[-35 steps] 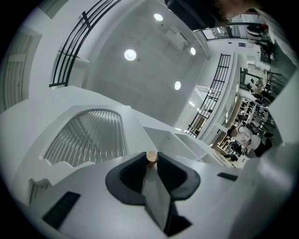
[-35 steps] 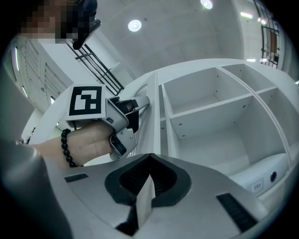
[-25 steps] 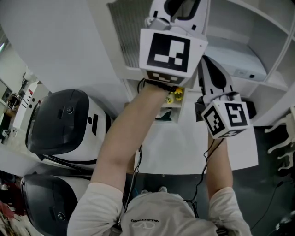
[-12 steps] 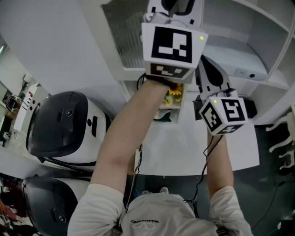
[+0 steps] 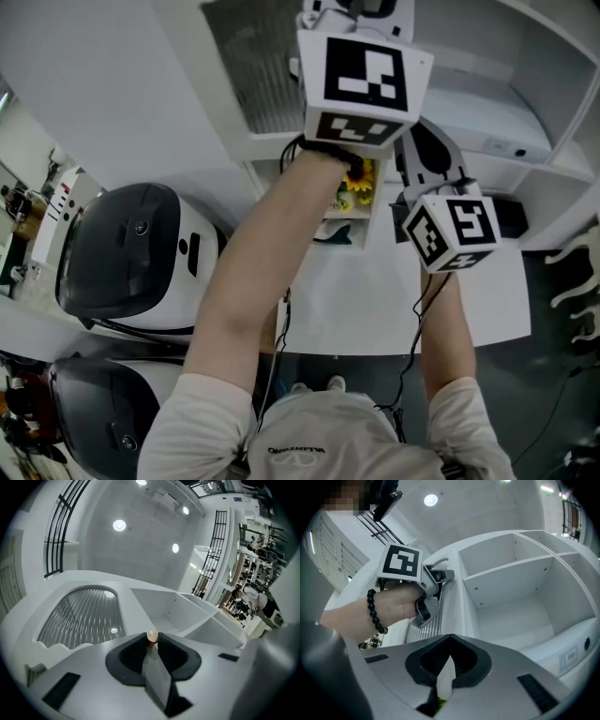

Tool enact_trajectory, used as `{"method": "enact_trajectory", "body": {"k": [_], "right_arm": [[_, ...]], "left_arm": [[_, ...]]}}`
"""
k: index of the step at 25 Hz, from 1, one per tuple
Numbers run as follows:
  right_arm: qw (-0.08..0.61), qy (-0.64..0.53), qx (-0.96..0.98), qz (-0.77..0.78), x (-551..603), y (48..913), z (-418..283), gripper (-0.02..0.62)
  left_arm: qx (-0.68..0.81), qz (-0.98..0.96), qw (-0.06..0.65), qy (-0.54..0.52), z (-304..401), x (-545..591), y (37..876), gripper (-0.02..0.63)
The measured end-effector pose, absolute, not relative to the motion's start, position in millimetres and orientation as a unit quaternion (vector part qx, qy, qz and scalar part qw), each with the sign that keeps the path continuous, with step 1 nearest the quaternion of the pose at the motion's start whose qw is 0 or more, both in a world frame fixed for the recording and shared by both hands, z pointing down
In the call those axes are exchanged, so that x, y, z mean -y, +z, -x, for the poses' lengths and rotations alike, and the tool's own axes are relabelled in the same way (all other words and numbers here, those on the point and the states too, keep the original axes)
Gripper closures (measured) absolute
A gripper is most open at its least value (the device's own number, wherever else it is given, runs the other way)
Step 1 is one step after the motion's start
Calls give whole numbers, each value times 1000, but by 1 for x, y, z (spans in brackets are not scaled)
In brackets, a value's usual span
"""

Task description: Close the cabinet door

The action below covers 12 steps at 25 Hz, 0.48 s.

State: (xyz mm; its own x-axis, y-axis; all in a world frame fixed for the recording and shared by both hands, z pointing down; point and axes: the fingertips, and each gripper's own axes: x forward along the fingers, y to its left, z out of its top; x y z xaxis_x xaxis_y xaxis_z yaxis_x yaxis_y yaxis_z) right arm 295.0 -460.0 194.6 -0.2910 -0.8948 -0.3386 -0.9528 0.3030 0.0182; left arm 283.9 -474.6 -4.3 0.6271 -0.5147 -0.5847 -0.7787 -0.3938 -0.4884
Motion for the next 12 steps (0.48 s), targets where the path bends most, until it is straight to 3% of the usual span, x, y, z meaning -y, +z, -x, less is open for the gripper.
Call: {"method": "enact_trajectory", "body": {"k": [12], "right_arm": [[129, 93, -795, 586, 460, 207, -300, 584]], "left_arm": [[-410, 810, 384, 167, -286, 482, -5, 529]]}}
